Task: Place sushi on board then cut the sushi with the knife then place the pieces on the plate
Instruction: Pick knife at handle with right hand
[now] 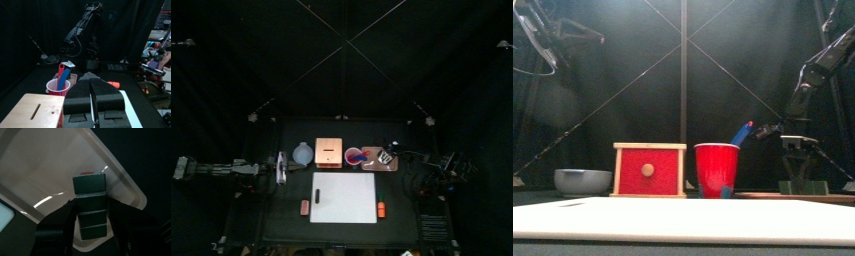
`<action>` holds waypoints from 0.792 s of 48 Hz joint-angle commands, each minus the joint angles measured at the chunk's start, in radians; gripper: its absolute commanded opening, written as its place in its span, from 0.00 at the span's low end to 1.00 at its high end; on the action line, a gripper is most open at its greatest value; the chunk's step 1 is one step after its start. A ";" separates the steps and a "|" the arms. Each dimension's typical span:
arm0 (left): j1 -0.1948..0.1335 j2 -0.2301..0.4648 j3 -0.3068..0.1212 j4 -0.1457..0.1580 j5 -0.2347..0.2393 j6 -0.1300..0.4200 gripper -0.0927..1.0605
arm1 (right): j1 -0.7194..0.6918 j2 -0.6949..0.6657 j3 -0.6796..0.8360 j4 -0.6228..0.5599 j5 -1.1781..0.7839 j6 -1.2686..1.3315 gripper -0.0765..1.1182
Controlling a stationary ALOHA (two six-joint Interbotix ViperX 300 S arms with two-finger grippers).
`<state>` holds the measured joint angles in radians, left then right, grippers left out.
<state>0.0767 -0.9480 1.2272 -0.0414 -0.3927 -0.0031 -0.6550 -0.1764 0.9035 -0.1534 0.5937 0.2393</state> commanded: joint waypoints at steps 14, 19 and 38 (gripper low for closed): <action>0.003 0.005 -0.032 -0.002 -0.009 0.000 0.14 | 0.028 -0.325 -0.044 0.046 0.212 0.035 0.59; 0.005 0.005 -0.031 -0.002 -0.009 0.002 0.14 | 0.071 -0.456 -0.049 0.098 0.302 0.081 0.59; 0.017 0.005 -0.017 0.002 -0.011 0.005 0.14 | 0.350 -0.568 -0.057 0.307 0.210 0.333 0.59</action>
<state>0.0844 -0.9480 1.2272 -0.0414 -0.3927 0.0000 -0.3758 -0.7808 0.8759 0.1411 0.8851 0.5384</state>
